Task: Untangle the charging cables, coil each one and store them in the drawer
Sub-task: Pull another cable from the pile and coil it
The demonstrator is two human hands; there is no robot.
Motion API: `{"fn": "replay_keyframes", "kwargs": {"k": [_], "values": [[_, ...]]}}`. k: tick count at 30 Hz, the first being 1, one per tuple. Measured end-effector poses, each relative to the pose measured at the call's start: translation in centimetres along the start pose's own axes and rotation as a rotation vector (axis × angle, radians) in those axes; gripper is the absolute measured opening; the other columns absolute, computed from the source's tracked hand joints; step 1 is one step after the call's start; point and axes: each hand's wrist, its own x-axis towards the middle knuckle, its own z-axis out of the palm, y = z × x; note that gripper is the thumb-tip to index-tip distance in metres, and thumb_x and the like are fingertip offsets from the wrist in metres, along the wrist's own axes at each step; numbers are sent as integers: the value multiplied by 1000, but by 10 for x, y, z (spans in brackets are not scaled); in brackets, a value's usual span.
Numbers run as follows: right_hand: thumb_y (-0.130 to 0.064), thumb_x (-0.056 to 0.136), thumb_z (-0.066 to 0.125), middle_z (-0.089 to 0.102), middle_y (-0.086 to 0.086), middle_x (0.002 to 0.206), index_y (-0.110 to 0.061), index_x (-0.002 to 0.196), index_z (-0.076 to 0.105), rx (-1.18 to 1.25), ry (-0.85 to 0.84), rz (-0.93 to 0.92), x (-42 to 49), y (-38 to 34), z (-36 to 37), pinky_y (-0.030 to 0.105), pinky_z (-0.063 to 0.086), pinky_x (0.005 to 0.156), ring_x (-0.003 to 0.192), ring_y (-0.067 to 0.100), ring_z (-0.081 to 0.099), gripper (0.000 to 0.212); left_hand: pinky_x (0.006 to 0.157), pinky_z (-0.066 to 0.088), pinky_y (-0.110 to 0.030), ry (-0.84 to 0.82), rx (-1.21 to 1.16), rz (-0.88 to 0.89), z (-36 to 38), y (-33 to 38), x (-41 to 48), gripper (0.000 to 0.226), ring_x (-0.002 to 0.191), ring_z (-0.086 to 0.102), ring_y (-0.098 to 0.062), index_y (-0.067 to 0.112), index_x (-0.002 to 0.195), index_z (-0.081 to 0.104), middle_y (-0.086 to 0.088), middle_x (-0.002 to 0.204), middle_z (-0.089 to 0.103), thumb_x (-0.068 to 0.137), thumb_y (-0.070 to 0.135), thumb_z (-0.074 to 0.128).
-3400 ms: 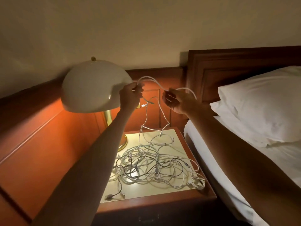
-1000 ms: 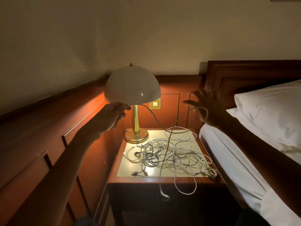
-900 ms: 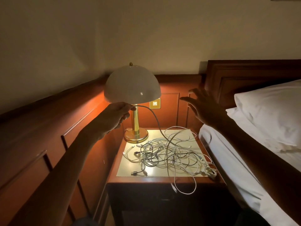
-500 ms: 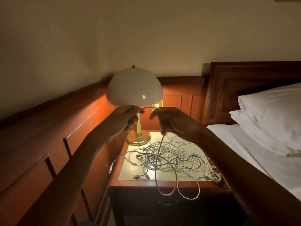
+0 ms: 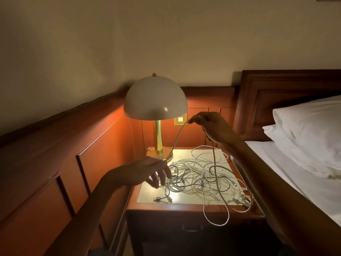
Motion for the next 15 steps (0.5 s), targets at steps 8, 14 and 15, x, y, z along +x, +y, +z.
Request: {"fn": "replay_keyframes", "kwargs": {"k": [8, 14, 15], "values": [[-23, 96, 63, 72, -20, 87, -27, 93, 76, -5, 94, -56, -9, 20, 10, 21, 45, 75, 81, -8, 63, 13, 90, 52, -40, -387, -239, 84, -12, 23, -34, 41, 98, 66, -31, -2, 126, 57, -18, 105, 70, 105, 25, 34], [-27, 101, 55, 72, -13, 86, -23, 93, 75, 10, 0, -5, -27, 28, 47, 27, 43, 64, 69, -2, 60, 21, 71, 59, -23, 23, -940, 394, -3, 45, -26, 30, 90, 73, -12, 18, 104, 78, 0, 97, 76, 88, 37, 61], [-27, 102, 53, 70, -19, 77, -20, 95, 74, 0, -45, -3, -33, 32, 53, 21, 37, 56, 57, -4, 55, 24, 73, 58, -23, 149, -1057, 428, -5, 48, -17, 32, 96, 72, -12, 18, 102, 79, 0, 104, 76, 92, 32, 53]]}}
